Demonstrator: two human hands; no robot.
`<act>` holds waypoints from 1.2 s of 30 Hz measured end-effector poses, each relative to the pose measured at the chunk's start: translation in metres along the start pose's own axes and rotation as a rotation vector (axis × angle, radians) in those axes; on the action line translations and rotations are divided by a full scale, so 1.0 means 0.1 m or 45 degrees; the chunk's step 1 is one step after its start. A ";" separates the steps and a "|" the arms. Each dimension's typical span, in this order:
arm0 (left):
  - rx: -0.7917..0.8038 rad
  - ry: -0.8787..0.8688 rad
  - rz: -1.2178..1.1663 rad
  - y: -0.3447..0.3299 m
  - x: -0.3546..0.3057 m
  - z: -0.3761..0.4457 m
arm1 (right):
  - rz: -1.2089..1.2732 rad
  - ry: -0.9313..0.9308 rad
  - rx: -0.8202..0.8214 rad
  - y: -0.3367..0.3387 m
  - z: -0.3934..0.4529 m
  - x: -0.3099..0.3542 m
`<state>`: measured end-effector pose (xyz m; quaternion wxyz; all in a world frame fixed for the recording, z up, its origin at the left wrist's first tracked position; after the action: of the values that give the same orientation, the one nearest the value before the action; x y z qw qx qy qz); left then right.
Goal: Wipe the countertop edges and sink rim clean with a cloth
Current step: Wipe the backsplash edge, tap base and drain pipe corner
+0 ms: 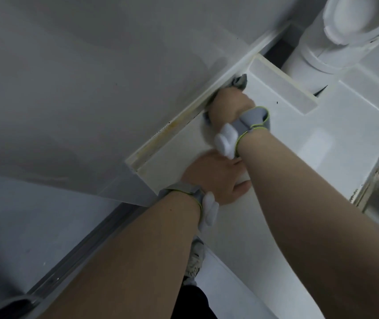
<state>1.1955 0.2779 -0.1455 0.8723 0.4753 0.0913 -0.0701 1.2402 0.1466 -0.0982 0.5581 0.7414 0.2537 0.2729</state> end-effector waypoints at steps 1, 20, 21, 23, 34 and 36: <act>-0.033 0.037 0.012 0.01 -0.03 0.01 | -0.022 0.044 -0.008 -0.04 -0.07 0.04; 0.224 0.087 -0.174 -0.06 0.04 -0.01 | -0.090 -0.078 -0.328 -0.20 -0.28 -0.36; 0.253 0.053 -0.218 -0.08 0.07 -0.01 | -0.090 -0.142 -0.408 -0.15 -0.30 -0.47; 0.291 0.044 -0.206 -0.13 0.08 -0.01 | -0.020 -0.395 -0.495 -0.04 -0.29 -0.76; 0.059 0.107 0.050 0.01 -0.03 0.03 | 0.186 -0.196 -0.132 -0.03 -0.07 0.03; 0.061 0.144 0.028 -0.01 -0.06 -0.03 | 0.110 -0.144 -0.143 -0.02 -0.13 0.08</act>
<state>1.1892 0.2800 -0.1460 0.8549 0.5001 0.1336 -0.0356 1.2373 0.1617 -0.0957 0.5997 0.7336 0.1738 0.2683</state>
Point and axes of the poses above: each hand's wrist, its own z-axis towards the middle knuckle, its own y-axis out of the back of the hand, x = y × z, the point moved 1 cm from there along z, towards the middle knuckle, and after that the axes turned 2 degrees about z, right-handed, at the moved point
